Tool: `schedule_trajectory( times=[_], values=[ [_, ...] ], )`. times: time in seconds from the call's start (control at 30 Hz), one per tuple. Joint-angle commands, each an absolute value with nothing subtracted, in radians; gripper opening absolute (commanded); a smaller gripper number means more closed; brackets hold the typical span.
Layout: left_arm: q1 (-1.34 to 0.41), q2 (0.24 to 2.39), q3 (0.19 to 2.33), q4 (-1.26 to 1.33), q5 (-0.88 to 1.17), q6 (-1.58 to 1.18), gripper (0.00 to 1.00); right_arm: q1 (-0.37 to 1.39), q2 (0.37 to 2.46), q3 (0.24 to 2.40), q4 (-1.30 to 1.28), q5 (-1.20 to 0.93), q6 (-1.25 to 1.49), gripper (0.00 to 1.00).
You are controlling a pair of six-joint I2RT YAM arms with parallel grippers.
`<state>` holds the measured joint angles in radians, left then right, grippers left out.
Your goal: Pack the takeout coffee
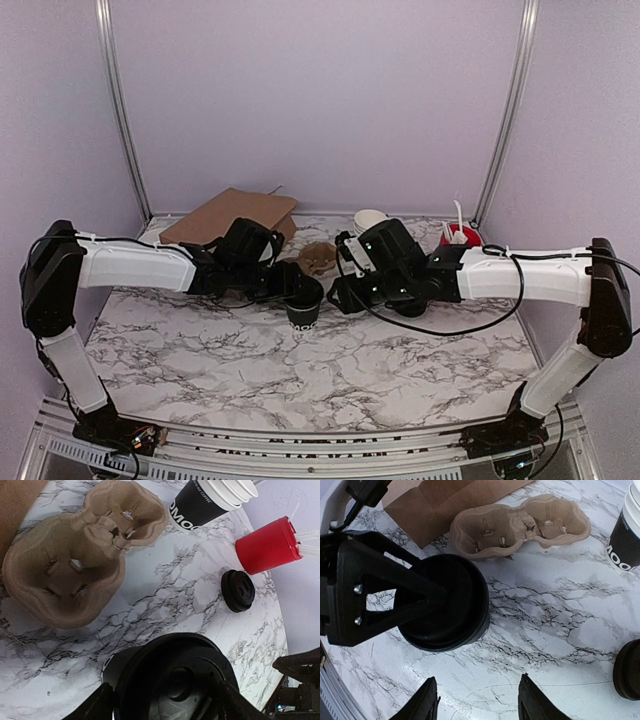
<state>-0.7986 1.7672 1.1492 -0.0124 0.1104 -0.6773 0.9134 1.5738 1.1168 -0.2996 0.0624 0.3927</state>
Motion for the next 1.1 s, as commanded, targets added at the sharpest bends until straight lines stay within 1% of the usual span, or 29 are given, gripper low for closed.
schedule_trajectory(
  times=[0.0,0.27,0.43,0.67,0.8,0.93,1.0,1.07],
  values=[
    [-0.859,1.691,1.056,0.092,0.085,-0.846,0.71,0.912,1.540,1.110,-0.281,0.069,0.399,0.53],
    [-1.010,1.644,0.958,0.186,-0.057,-1.054,0.70,0.910,1.506,1.082,-0.293,0.097,0.400,0.53],
    [-1.052,1.631,0.928,0.181,-0.140,-1.079,0.68,0.905,1.475,1.061,-0.306,0.111,0.404,0.53],
    [-1.050,1.572,0.973,0.054,-0.203,-0.936,0.70,0.905,1.430,1.046,-0.334,0.108,0.405,0.53],
    [-1.033,1.620,1.034,0.010,-0.115,-0.812,0.70,0.929,1.409,1.015,-0.344,0.097,0.415,0.53],
    [-1.032,1.678,1.082,-0.055,-0.098,-0.751,0.67,0.964,1.394,0.981,-0.348,0.110,0.433,0.53],
    [-1.032,1.694,1.080,-0.063,-0.109,-0.748,0.61,0.969,1.385,0.960,-0.342,0.118,0.442,0.52],
    [-1.032,1.707,1.078,-0.068,-0.113,-0.751,0.52,0.970,1.380,0.948,-0.341,0.121,0.447,0.50]
  ],
)
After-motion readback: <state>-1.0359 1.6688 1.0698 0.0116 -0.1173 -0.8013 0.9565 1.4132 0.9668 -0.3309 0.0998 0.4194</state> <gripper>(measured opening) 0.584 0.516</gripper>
